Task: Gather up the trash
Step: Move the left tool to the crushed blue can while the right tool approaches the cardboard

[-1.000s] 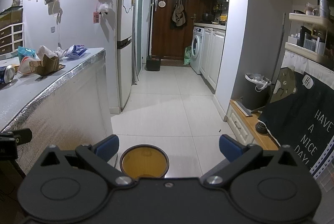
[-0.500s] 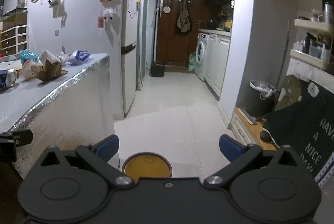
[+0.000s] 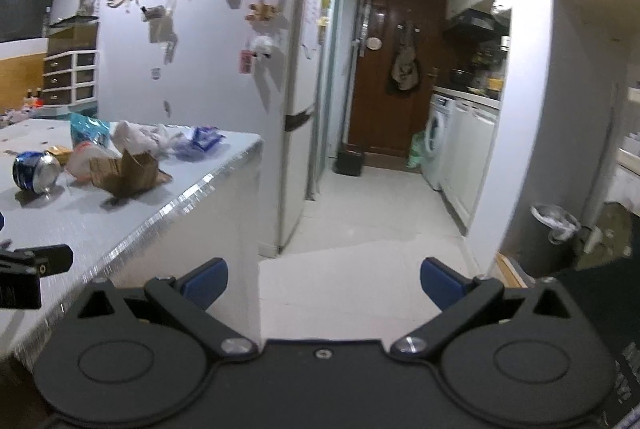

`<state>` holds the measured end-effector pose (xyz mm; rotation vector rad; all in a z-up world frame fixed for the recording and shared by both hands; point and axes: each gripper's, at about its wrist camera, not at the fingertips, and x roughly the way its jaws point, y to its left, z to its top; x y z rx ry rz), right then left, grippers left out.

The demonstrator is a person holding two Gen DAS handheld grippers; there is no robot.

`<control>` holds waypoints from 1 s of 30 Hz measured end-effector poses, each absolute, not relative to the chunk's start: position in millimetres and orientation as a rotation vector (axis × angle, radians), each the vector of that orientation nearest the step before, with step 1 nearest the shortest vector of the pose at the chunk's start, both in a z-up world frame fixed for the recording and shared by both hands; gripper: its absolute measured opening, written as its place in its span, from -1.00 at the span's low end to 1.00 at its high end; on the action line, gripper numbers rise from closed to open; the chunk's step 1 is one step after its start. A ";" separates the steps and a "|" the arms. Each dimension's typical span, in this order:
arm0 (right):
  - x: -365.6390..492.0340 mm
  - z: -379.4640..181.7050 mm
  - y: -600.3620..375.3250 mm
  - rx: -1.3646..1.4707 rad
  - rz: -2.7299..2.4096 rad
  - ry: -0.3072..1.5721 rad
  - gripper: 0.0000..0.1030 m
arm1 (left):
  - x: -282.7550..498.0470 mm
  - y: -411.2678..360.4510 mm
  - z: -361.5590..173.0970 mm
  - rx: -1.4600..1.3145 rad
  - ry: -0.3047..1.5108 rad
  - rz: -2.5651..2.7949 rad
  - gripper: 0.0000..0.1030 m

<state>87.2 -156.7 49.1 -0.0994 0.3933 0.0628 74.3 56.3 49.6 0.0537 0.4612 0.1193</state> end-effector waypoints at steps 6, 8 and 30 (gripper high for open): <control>131.3 64.7 -132.1 -0.104 0.133 0.373 1.00 | 104.4 88.0 66.0 0.058 0.443 0.218 1.00; 146.3 71.3 -122.2 -0.108 0.157 0.361 1.00 | 114.8 100.4 70.9 0.054 0.442 0.249 1.00; 287.8 44.3 -31.4 0.012 0.650 0.369 1.00 | 219.2 217.1 77.0 -0.071 0.569 0.457 1.00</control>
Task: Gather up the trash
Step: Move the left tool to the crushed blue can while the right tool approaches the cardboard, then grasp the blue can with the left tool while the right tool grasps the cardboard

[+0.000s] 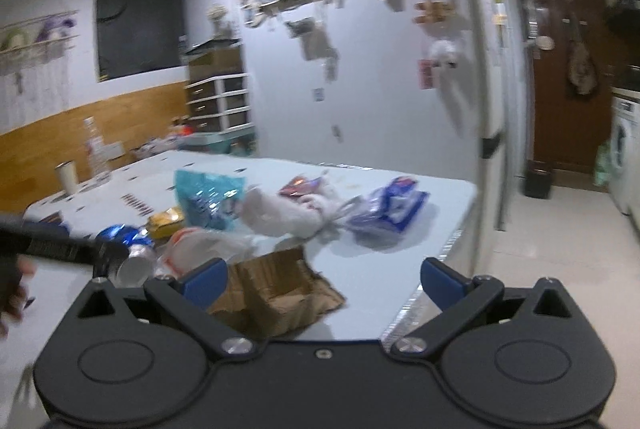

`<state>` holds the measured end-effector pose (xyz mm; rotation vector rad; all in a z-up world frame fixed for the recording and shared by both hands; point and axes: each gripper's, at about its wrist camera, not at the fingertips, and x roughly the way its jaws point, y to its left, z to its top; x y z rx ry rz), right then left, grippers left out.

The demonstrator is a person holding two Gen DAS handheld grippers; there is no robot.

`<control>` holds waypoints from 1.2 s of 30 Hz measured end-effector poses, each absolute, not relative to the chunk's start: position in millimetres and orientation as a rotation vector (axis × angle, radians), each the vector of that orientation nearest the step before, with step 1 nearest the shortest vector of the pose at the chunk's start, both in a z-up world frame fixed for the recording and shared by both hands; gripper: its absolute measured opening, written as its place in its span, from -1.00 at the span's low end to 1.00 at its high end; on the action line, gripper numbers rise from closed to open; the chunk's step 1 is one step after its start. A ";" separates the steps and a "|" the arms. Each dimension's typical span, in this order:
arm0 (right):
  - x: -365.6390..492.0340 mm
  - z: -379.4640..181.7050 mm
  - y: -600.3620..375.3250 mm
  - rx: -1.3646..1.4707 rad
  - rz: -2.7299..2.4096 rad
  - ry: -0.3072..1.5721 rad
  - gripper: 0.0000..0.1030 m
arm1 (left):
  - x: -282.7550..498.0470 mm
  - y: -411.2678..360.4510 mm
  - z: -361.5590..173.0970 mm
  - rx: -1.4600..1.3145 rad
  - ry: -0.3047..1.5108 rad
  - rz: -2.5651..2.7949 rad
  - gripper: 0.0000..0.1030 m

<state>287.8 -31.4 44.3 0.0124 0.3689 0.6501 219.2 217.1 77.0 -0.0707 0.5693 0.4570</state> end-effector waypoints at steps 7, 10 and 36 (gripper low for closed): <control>312.2 21.4 -27.9 0.040 0.723 0.423 1.00 | 255.2 270.5 80.8 -0.230 0.568 0.459 1.00; 321.5 18.1 -29.4 0.074 0.726 0.439 1.00 | 268.4 284.5 79.6 -0.261 0.593 0.452 1.00; 340.8 4.6 -15.9 0.058 0.946 0.462 0.69 | 202.6 242.8 46.2 -0.448 0.686 0.123 1.00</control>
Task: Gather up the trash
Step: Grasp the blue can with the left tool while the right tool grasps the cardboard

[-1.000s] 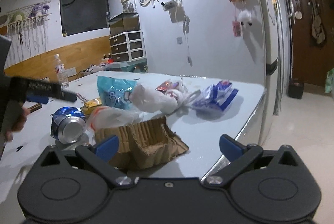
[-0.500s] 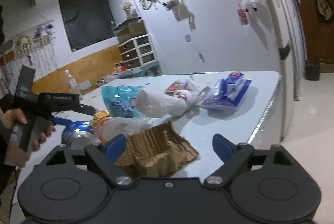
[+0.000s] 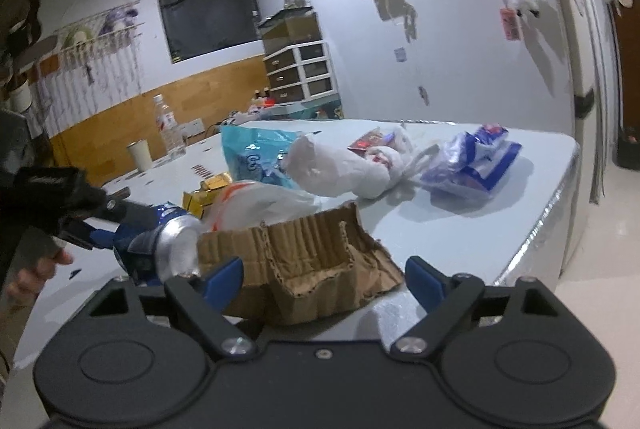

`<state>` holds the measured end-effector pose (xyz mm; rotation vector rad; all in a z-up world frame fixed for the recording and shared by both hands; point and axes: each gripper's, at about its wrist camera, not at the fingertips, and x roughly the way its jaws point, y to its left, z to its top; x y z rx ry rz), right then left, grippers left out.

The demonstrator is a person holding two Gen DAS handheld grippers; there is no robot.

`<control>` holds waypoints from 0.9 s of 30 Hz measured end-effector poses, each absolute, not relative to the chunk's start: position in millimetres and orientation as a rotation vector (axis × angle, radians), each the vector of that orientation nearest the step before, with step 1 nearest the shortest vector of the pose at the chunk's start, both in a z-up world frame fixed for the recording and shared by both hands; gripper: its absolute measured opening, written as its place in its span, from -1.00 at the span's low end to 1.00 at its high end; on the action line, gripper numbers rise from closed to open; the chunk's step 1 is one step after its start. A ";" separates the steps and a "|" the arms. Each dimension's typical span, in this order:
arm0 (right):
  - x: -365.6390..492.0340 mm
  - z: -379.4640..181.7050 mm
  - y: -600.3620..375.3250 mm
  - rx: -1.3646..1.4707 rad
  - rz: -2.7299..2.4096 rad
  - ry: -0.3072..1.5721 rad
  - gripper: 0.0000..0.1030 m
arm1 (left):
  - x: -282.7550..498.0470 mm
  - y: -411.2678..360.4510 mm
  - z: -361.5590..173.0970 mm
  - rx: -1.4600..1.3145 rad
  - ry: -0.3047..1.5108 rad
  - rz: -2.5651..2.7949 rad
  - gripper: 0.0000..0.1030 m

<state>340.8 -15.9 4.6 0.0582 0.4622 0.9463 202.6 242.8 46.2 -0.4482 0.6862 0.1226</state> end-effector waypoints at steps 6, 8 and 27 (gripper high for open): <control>337.9 7.0 -11.2 0.022 0.985 0.464 0.29 | 182.7 199.9 56.7 -0.056 0.682 0.125 1.00; 337.0 6.3 -10.4 0.000 0.988 0.473 0.02 | 179.7 187.7 56.1 0.064 0.716 0.141 1.00; 330.0 13.4 -28.9 0.054 0.919 0.478 -0.16 | 177.0 106.5 3.0 0.914 0.623 0.284 0.55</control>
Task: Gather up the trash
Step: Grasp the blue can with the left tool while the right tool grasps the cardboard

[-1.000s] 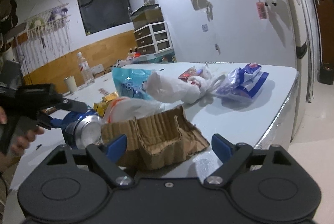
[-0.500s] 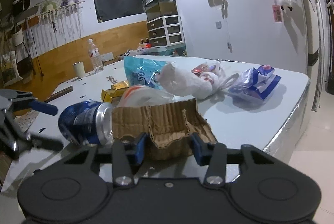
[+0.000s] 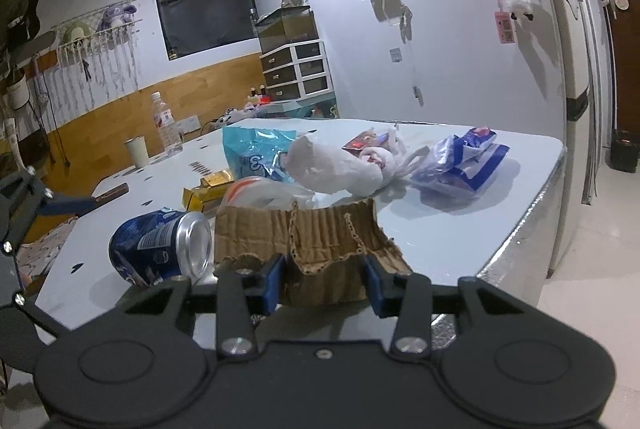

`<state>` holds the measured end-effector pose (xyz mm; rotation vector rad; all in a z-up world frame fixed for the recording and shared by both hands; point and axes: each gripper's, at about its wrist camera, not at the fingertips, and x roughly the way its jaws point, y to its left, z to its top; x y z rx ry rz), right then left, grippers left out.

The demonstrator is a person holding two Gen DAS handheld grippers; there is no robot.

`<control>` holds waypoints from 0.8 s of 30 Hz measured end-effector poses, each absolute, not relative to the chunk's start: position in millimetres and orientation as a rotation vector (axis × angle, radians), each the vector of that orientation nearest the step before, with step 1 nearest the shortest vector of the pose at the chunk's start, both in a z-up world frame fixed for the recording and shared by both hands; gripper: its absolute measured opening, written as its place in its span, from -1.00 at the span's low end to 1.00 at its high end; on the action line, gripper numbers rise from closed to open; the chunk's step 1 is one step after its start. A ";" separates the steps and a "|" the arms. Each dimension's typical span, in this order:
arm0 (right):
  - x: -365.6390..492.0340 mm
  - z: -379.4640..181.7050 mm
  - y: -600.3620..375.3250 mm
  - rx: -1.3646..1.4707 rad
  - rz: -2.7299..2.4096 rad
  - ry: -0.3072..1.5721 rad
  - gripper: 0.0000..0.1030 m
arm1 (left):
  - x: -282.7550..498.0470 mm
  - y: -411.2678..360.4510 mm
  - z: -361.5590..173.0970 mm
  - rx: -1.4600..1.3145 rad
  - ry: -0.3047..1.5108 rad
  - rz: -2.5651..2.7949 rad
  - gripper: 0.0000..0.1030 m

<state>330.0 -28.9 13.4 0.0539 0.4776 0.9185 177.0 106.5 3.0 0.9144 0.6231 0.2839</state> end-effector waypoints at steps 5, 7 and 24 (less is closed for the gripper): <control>327.2 15.2 -32.4 0.058 0.911 0.476 -0.16 | 193.9 95.4 -11.1 0.996 0.638 0.340 0.21; 327.3 16.7 -34.2 0.065 0.908 0.474 -0.16 | 197.8 95.6 -14.0 1.021 0.651 0.357 0.14; 324.8 19.3 -34.6 0.064 0.885 0.470 -0.18 | 224.8 130.9 2.7 0.864 0.666 0.340 -0.23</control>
